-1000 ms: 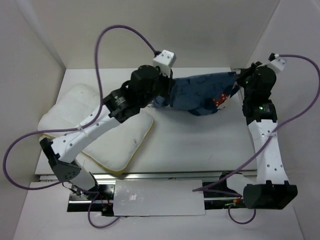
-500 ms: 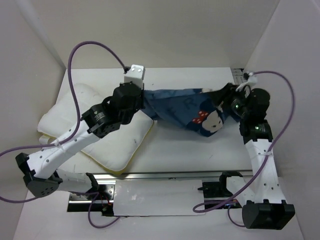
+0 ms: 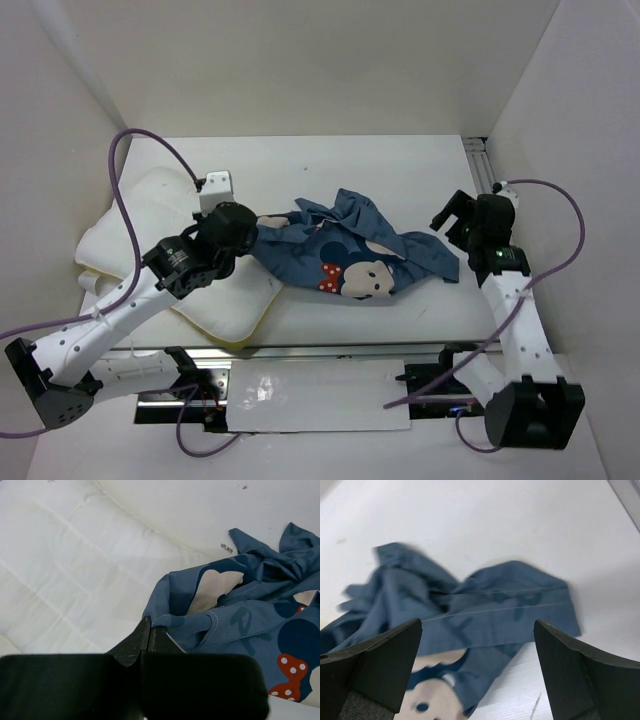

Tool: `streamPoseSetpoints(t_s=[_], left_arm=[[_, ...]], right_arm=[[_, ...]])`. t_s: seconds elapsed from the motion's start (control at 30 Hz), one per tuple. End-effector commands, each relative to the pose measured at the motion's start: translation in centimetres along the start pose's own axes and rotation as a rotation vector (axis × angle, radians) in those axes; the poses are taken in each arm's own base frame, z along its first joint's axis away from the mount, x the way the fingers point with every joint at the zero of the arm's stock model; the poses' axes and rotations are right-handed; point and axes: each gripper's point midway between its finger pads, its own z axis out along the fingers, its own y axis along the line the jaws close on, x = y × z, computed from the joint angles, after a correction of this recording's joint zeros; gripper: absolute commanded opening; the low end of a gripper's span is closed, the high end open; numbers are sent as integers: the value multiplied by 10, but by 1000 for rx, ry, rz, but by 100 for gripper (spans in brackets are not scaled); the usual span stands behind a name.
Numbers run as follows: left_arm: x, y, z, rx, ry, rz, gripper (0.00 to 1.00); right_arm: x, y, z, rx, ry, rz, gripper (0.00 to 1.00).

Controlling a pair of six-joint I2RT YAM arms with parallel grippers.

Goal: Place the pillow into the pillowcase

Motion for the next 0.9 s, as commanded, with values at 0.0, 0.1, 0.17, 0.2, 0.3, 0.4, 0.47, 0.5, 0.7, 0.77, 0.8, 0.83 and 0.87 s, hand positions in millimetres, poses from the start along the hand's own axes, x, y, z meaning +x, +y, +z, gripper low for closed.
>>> streamPoseSetpoints(t_s=[0.0,0.1,0.17,0.2,0.3,0.4,0.47,0.5,0.7,0.77,0.8,0.83,0.87], left_arm=[[-2,9,3,-50,-15,-79,0],[3,13,10,-84,3,-79,0],[6,16,12,-85,25,-68,0],[5,14,14,-83,23,-62,0],[9,15,18,-80,38,-60,0],[10,13,23,-66,39,-59,0],[9,11,25,-41,50,-57,0],[10,7,27,-24,49,-50,0],[14,6,28,0,59,-30,0],[12,10,30,-16,54,-34,0],[12,10,30,-16,54,-34,0],[12,10,30,-16,54,-34,0],[12,11,31,-16,58,-39,0]], right_arm=[[21,-51,25,279,53,63,100],[36,-63,44,333,95,109,100],[46,-66,54,342,118,134,100],[54,-70,57,356,140,131,100],[63,-87,65,429,169,153,100],[77,-96,74,443,209,178,100],[91,-102,78,450,237,209,100],[92,-105,82,454,230,216,100],[113,-96,95,369,283,280,92],[117,-93,95,340,291,287,84],[112,-88,96,316,274,290,65],[116,-87,93,306,285,293,57],[110,-84,94,291,263,293,46]])
